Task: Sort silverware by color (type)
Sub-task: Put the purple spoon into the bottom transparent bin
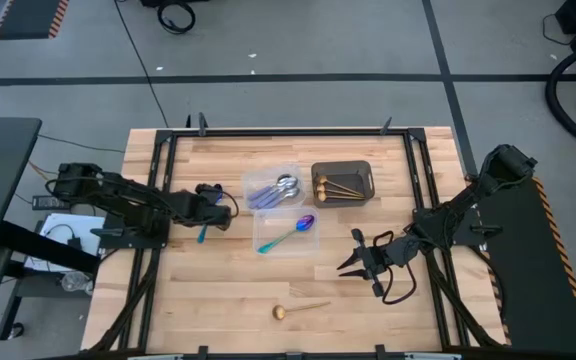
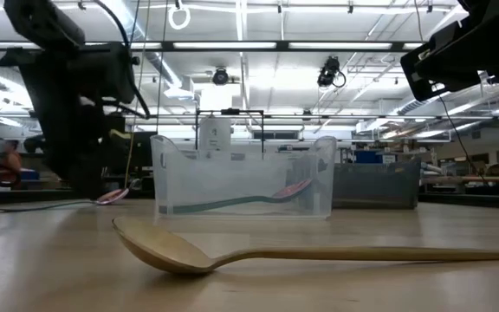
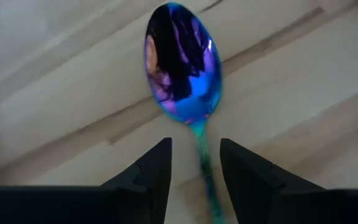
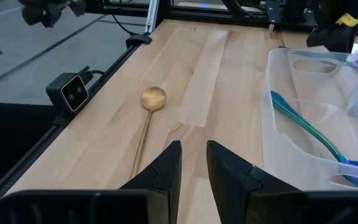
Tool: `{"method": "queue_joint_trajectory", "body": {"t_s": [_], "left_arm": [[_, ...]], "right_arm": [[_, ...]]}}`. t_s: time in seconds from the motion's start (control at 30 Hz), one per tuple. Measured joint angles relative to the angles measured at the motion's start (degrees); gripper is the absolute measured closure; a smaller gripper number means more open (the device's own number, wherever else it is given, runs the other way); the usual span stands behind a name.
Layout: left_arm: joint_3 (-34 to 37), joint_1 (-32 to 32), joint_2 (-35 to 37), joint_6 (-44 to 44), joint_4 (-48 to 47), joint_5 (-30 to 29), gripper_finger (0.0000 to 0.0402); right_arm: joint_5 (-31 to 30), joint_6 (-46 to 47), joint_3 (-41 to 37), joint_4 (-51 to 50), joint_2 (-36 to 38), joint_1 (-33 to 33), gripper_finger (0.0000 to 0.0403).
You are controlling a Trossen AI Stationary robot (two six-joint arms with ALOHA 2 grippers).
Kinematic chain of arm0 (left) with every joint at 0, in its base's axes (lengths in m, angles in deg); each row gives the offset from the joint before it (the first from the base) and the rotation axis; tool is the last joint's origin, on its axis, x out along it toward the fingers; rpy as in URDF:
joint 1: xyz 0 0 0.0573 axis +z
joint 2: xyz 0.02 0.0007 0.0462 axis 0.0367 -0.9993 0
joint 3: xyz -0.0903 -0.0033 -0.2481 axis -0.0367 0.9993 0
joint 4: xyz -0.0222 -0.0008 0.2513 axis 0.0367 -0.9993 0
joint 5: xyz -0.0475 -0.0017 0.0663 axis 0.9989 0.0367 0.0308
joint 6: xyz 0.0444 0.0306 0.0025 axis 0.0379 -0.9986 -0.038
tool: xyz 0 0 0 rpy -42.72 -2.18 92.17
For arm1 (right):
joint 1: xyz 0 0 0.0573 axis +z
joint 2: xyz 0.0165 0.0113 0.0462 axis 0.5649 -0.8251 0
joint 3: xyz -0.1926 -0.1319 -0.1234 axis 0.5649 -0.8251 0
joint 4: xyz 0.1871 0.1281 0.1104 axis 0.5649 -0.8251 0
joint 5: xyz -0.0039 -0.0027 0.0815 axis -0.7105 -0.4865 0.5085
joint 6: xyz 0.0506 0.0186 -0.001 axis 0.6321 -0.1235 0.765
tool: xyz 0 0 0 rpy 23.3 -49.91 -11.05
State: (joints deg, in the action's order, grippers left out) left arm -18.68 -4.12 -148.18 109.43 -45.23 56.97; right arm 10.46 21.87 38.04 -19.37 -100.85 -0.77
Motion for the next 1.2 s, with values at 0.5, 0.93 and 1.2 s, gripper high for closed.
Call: {"method": "queue_joint_trajectory", "body": {"t_s": [0.5, 0.93, 1.2], "left_arm": [[5.6, -0.5, 0.1, 5.9, 8.6, 3.1, 0.0295], [5.2, -2.3, 0.3, 1.6, 12.6, 2.8, 0.0384], [-4.9, -2.3, 1.2, -5.4, 4.8, 4.3, 0.0384]], "right_arm": [[0.0, -0.2, 0.0, 0.8, 0.0, 0.0, 0.0316], [0.0, -0.1, 0.0, 0.8, 0.0, 0.0, 0.0316], [0.0, -0.8, 0.0, 0.8, 0.0, 0.0, 0.0316]]}}
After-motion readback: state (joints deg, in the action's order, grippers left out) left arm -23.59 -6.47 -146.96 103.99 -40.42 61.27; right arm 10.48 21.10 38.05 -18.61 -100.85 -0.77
